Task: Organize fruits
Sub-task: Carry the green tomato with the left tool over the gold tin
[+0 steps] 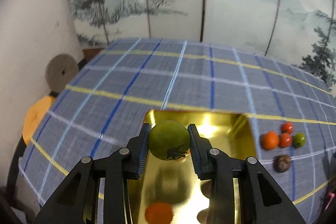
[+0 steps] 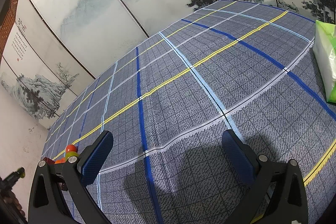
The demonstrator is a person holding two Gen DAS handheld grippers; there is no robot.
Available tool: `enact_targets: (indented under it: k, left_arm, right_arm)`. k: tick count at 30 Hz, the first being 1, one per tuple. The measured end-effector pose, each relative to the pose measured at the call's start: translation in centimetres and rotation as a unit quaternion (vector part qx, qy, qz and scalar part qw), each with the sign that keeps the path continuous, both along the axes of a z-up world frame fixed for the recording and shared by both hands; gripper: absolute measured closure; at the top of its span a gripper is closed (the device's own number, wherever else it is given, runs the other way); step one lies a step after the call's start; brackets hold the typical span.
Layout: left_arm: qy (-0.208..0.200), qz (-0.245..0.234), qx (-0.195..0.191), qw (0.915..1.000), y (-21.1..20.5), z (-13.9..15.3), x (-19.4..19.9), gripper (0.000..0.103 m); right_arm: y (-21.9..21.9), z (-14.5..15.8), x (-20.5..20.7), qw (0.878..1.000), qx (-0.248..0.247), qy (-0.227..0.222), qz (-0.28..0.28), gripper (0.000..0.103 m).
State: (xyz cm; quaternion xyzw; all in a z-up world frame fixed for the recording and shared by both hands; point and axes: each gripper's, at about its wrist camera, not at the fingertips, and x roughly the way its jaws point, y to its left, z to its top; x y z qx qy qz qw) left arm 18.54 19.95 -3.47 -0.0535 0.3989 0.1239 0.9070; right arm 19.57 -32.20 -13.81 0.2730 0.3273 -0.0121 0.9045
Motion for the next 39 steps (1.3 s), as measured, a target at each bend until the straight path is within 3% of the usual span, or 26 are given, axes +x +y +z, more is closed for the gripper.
enact_targets:
  k: [9,19,26,39]
  left_arm:
    - [0.052,0.018,-0.007,0.9984,1.2,-4.0,0.5,0.066]
    - [0.068,-0.021,0.041,0.9967,-1.0,-5.6,-0.3,0.066]
    - [0.076,-0.016,0.043,0.9961,-0.8,-5.9,-0.2,0.066]
    - [0.129,-0.022,0.054,0.99,-1.1,-7.4,1.2,0.066]
  right_arm:
    - [0.0,0.0,0.0,1.0,-0.001,0.001,-0.001,0.0]
    - [0.0,0.0,0.0,1.0,-0.001,0.001,-0.001,0.0]
    - [0.0,0.0,0.0,1.0,-0.001,0.001,-0.002,0.0]
    - [0.1,0.0,0.0,1.0,-0.001,0.001,-0.003,0.0]
